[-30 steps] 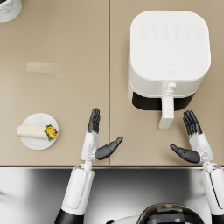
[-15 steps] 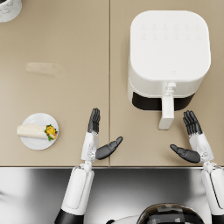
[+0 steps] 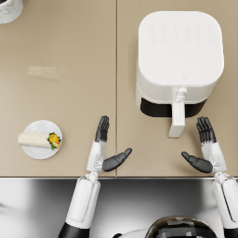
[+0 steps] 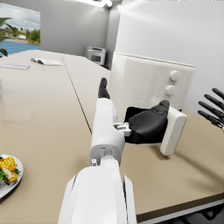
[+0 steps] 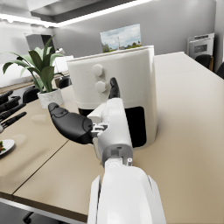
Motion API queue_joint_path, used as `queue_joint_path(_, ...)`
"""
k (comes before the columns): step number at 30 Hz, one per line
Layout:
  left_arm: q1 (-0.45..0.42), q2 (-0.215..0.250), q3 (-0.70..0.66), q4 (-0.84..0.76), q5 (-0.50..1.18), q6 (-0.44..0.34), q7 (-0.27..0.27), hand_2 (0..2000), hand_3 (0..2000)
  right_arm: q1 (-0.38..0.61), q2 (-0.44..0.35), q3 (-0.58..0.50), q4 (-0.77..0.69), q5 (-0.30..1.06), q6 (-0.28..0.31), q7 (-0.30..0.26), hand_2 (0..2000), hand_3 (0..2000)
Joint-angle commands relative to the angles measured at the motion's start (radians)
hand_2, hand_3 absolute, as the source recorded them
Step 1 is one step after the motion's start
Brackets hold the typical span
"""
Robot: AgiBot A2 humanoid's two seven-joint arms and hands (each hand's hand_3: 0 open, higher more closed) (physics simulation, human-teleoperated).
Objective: Pick up the chicken rolls and place it into the air fryer
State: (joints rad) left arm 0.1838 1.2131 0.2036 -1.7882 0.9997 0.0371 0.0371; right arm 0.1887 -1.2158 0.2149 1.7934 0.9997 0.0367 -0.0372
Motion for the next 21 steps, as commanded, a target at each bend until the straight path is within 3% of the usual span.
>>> queue_joint_path(1,0.001,0.003,-0.083,-0.035,0.000,-0.011,-0.010,0,0,0.010,-0.009,-0.019,0.031,0.000,-0.010,0.011,0,0)
queue_joint_path(7,-0.050,0.008,-0.220,-0.077,0.000,-0.034,-0.033,0,0,0.016,-0.033,0.032,0.062,0.000,-0.033,0.034,0,0)
queue_joint_path(14,-0.091,0.025,-0.352,-0.143,0.311,-0.037,-0.037,0,0,0.003,-0.047,0.040,0.093,0.254,-0.036,0.037,0,0)
queue_joint_path(21,-0.088,0.030,-0.478,-0.160,0.625,-0.037,-0.037,0,0,0.002,-0.065,0.041,0.068,0.327,-0.037,0.037,0,0)
